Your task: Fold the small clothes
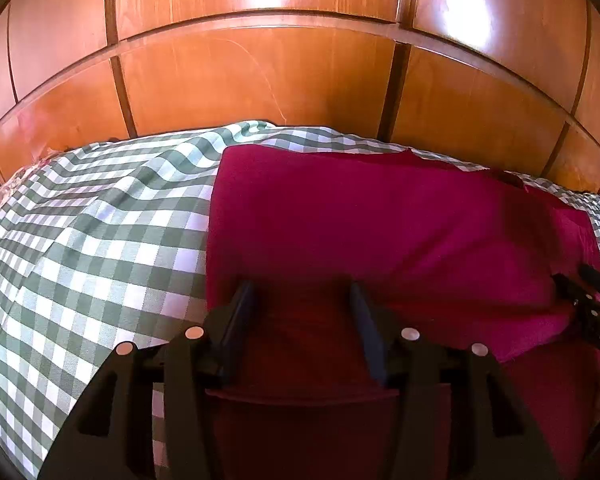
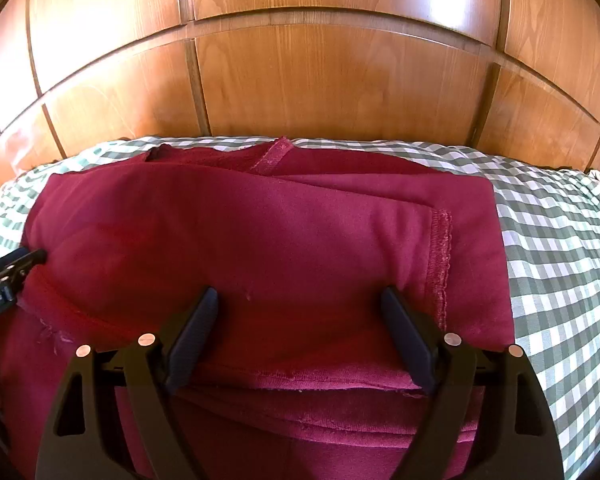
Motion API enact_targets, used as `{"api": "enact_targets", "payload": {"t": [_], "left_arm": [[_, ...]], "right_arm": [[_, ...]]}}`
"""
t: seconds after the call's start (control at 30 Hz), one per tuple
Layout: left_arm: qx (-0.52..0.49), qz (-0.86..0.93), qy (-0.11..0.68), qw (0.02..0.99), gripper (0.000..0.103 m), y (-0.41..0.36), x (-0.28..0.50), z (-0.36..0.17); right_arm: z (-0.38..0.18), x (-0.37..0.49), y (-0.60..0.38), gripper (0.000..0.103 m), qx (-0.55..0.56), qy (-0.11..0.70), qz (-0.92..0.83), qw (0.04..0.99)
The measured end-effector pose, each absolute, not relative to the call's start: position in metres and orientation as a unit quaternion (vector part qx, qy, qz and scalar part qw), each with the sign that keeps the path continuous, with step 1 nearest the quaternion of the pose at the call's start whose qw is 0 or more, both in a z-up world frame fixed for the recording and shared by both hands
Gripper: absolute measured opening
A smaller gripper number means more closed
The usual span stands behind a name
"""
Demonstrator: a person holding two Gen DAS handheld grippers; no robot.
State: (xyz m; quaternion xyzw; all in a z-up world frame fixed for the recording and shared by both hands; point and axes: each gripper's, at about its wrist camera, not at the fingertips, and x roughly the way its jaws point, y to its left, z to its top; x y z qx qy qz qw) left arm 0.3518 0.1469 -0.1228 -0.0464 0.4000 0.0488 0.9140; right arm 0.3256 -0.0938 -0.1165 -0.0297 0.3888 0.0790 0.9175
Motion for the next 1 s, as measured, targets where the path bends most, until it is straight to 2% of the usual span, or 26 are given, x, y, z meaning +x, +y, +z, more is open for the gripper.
{"api": "enact_targets", "payload": {"t": [0.13, 0.2, 0.3, 0.37, 0.7, 1.0], "left_arm": [[-0.059, 0.048, 0.399, 0.914, 0.054, 0.150, 0.344, -0.116], [-0.070, 0.045, 0.397, 0.914, 0.061, 0.152, 0.333, -0.111], [-0.066, 0.048, 0.394, 0.916, 0.064, 0.152, 0.308, -0.101], [-0.070, 0.051, 0.394, 0.915, 0.065, 0.156, 0.286, -0.097], [-0.113, 0.032, 0.426, 0.897, 0.065, 0.193, 0.181, -0.109], [-0.132, -0.008, 0.455, 0.880, 0.063, 0.203, 0.092, -0.120]], "right_arm": [[-0.117, 0.326, -0.094, 0.083, -0.031, 0.389, 0.078, 0.917], [-0.116, 0.325, -0.093, 0.083, -0.034, 0.389, 0.075, 0.917], [-0.111, 0.323, -0.092, 0.095, -0.039, 0.398, 0.054, 0.915], [-0.106, 0.317, -0.094, 0.098, -0.036, 0.404, 0.050, 0.913], [-0.093, 0.226, -0.151, 0.098, -0.031, 0.410, 0.036, 0.911], [-0.123, 0.119, -0.219, 0.098, 0.021, 0.486, 0.060, 0.872]]}}
